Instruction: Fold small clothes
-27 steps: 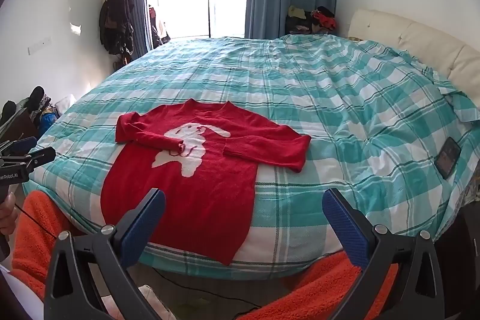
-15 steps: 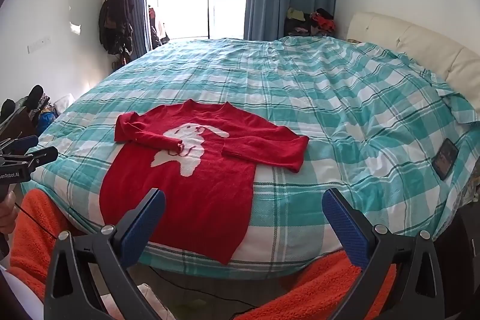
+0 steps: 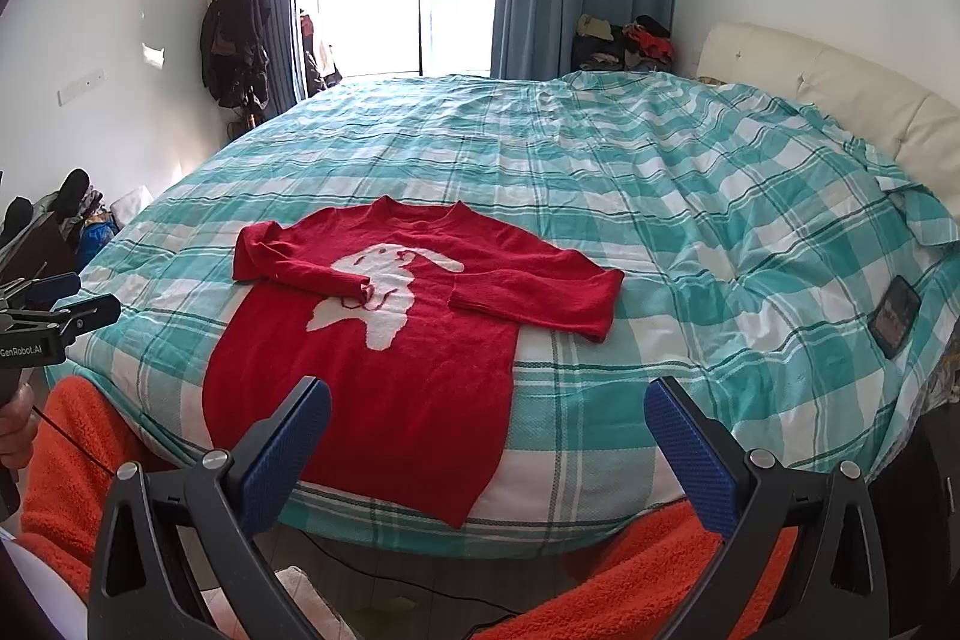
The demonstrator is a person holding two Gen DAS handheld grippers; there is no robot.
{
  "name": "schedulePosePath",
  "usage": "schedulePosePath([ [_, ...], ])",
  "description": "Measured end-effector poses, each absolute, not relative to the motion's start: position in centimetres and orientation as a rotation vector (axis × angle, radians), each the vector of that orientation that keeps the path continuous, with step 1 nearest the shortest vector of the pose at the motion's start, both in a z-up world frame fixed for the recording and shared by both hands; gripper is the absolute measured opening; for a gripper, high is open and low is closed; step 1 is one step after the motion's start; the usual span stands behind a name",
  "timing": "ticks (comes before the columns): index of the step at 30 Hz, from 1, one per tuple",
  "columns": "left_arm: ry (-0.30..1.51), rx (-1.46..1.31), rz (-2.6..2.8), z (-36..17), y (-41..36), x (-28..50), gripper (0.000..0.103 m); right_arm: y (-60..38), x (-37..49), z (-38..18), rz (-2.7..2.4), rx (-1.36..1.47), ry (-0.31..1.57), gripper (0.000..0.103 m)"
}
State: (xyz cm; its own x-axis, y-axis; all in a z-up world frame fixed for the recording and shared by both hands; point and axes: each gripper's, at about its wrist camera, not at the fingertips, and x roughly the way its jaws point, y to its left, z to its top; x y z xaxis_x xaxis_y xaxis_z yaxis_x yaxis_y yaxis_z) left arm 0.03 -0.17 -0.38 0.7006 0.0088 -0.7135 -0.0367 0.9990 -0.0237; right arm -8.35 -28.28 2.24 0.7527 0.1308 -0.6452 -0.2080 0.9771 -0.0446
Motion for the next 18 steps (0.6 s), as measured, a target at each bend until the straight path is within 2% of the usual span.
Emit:
schedulePosePath([
  [18, 0.796, -0.017, 0.022, -0.82, -0.64, 0.26, 0.102, -28.11, -8.23, 1.92, 0.187, -0.115, 0.699, 0.103],
])
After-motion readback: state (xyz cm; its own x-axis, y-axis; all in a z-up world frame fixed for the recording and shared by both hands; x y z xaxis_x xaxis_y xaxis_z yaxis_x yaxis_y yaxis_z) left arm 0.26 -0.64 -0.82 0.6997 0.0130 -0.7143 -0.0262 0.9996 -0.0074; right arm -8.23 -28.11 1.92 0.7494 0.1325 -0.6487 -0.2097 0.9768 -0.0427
